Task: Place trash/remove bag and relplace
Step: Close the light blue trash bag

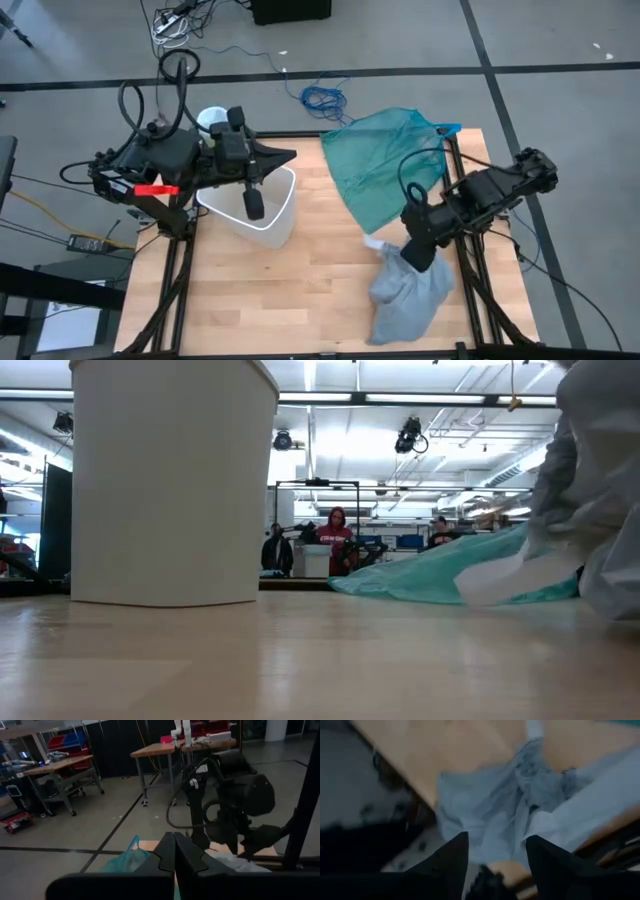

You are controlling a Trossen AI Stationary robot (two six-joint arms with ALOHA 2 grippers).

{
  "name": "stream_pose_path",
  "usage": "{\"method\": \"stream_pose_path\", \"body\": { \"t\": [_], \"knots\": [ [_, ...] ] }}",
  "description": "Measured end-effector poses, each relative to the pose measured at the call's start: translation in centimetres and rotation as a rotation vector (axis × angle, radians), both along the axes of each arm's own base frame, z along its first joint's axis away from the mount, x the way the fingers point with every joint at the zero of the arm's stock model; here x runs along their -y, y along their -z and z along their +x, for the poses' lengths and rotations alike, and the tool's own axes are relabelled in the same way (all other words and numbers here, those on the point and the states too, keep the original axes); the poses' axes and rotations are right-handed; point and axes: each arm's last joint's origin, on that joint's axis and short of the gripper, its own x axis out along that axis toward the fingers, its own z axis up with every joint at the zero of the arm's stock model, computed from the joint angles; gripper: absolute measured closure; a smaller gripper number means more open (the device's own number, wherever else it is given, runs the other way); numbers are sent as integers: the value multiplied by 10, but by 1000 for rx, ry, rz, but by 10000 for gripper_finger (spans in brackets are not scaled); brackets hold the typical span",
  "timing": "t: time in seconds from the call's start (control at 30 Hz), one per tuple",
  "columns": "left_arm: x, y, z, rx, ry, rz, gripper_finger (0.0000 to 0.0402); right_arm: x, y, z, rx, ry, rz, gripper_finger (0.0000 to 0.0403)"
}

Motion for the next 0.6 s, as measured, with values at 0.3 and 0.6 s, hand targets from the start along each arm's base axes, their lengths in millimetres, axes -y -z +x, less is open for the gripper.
{"method": "stream_pose_path", "body": {
  "t": [0.3, 0.6],
  "knots": [
    [0, 1, 0, -8, 0, 2, 396, 32, 16, 15, 74, 329, -312, 265],
    [1, 3, 0, -17, -3, -44, 396, 57, 44, 24, -201, 358, 9, 278]
  ]
}}
